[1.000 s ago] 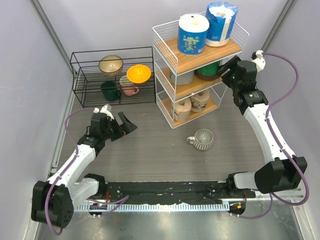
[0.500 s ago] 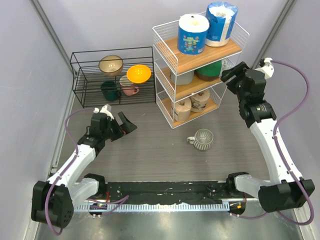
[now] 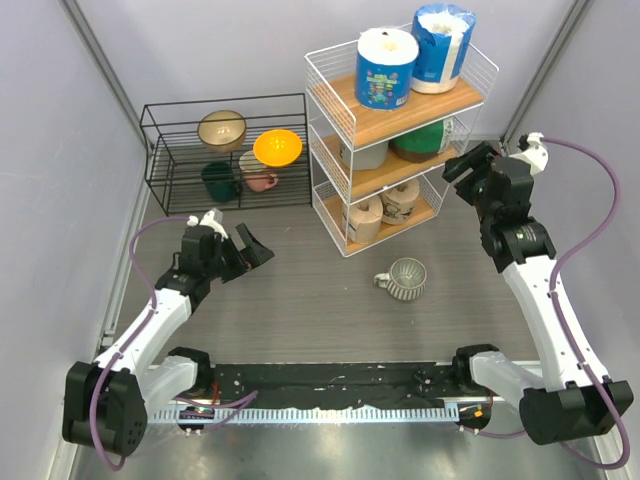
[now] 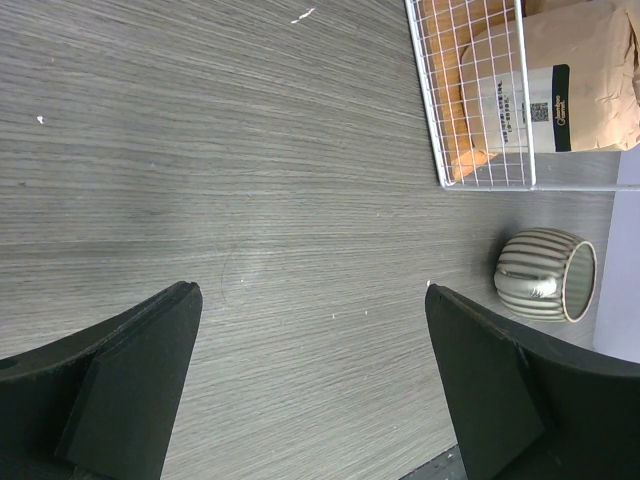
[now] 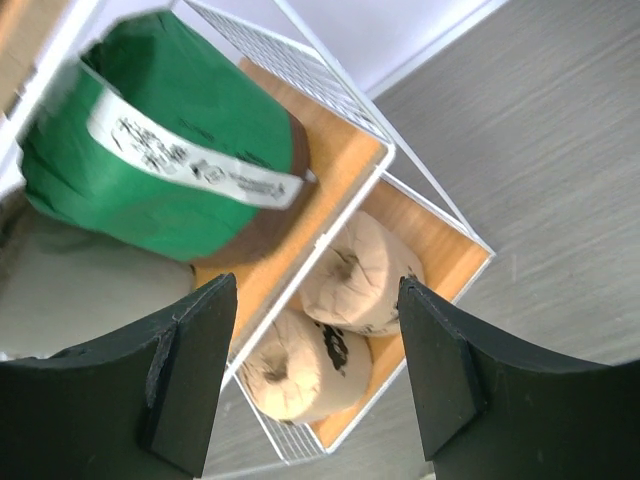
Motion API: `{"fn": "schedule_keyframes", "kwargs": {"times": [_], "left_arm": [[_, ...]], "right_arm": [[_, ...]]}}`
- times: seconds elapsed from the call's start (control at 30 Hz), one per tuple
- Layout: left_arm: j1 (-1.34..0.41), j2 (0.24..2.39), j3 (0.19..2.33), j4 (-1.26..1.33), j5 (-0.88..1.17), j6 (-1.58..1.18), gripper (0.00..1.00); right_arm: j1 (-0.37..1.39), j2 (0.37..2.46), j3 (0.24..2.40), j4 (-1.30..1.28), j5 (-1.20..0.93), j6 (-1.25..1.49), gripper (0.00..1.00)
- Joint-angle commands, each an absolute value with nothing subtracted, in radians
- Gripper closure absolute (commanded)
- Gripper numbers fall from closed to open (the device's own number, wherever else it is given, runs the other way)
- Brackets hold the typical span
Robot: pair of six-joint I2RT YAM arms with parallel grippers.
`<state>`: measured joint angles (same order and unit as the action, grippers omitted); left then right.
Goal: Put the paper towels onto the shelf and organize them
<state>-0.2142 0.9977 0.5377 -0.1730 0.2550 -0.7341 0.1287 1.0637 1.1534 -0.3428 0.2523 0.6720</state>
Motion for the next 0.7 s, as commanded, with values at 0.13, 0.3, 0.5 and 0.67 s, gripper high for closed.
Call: {"fn": "schedule_keyframes", "kwargs": {"times": [0.13,0.3,0.5,0.67], "left_arm": [[-0.216,0.999,0.545,-0.147,0.273,-0.742,0.00],[-0.216,1.012,0.551,-0.147,0.265,-0.742,0.00],[-0.216,1.043,0.583,-0.196,0.238,-0.732,0.00],[-0.216,1.058,0.601,-0.222,0.212,-0.721,0.01]], "right_arm": [[0.126,0.836,0.990,-0.390,0.253,0.549,0.26],[0.126,0.625,0.878,-0.512,0.216,0.543,0.23],[0.126,0.435,0.804,-0.686,0.251,0.564,0.20],[0.126,0.354,0.736,-0.701,0.218,0.617,0.20]]}}
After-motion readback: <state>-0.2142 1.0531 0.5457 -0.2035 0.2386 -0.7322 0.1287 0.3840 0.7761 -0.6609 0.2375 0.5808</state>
